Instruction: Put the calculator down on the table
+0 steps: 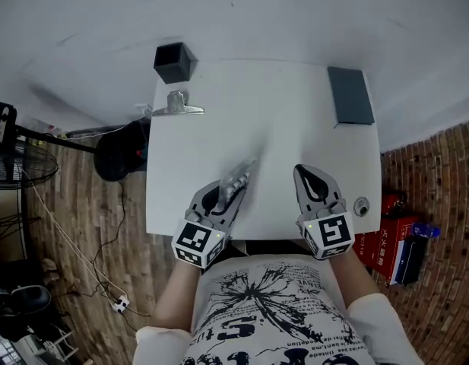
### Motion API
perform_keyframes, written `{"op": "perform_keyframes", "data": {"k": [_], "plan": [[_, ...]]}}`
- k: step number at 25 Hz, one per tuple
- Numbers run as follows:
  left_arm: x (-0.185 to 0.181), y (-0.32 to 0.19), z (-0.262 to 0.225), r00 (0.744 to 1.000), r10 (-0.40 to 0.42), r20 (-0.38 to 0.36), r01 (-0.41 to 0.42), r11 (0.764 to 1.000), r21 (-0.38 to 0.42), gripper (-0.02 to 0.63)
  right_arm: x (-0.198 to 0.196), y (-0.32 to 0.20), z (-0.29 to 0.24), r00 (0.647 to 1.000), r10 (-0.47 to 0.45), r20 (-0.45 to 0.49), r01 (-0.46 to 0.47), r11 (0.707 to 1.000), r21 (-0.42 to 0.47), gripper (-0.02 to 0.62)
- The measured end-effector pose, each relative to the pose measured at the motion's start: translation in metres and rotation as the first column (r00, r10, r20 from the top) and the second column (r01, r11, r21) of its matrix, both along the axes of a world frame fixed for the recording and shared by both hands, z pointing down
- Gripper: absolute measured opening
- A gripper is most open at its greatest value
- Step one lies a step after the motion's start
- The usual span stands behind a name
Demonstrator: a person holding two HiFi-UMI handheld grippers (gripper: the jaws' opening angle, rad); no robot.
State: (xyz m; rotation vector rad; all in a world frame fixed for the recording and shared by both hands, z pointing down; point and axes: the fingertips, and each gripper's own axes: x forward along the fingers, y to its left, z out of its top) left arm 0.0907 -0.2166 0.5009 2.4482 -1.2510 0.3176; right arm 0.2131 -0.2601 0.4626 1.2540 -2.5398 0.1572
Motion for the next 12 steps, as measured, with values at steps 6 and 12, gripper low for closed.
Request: {"op": "perform_keyframes", "data": {"k": [6, 12], "plan": [[0.0, -0.007, 0.042, 1.0, -0.014, -0.009, 0.012, 0.992, -0.123, 0.141, -0.004, -0.011, 0.024, 1.0, -0.025, 0.0, 0.025, 0.998, -0.05, 0.015], [0.001, -0.014, 0.068, 1.0, -0.006, 0.019, 0.009, 0.985, -0.174, 0.143, -0.002, -0.018, 0.039, 1.0, -0.03, -0.005, 0.029, 0.996, -0.085, 0.015]]}}
